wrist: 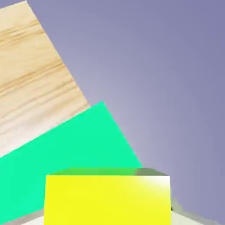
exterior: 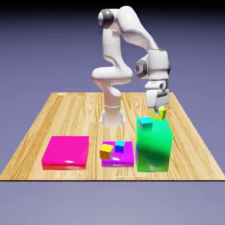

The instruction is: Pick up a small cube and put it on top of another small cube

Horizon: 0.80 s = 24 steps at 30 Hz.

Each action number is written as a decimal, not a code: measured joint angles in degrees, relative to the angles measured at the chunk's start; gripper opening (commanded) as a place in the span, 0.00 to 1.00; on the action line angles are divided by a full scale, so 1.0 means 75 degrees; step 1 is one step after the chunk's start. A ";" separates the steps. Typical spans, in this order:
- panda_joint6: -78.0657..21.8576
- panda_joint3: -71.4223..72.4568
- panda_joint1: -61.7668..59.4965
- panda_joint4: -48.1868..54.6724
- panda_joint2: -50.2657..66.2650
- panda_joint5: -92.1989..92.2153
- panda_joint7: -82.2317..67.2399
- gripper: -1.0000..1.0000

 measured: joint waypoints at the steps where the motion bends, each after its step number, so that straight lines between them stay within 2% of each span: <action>1: -0.0005 -0.0258 -0.0130 -0.0100 0.0024 0.0155 0.0332 0.00; 3: 0.0030 -0.0789 -0.0236 -0.0292 0.0096 0.0461 0.0539 0.00; 15: 0.0665 -0.4052 0.0685 -0.1333 0.0766 0.2148 -0.2816 0.00; 22: 0.2114 -0.3419 0.0493 -0.1233 0.2426 0.3866 -0.4101 0.00; 23: 0.2147 -0.3406 0.0468 -0.1230 0.2463 0.3905 -0.4130 1.00; 24: 0.2153 -0.3408 0.0461 -0.1230 0.2464 0.3906 -0.4132 1.00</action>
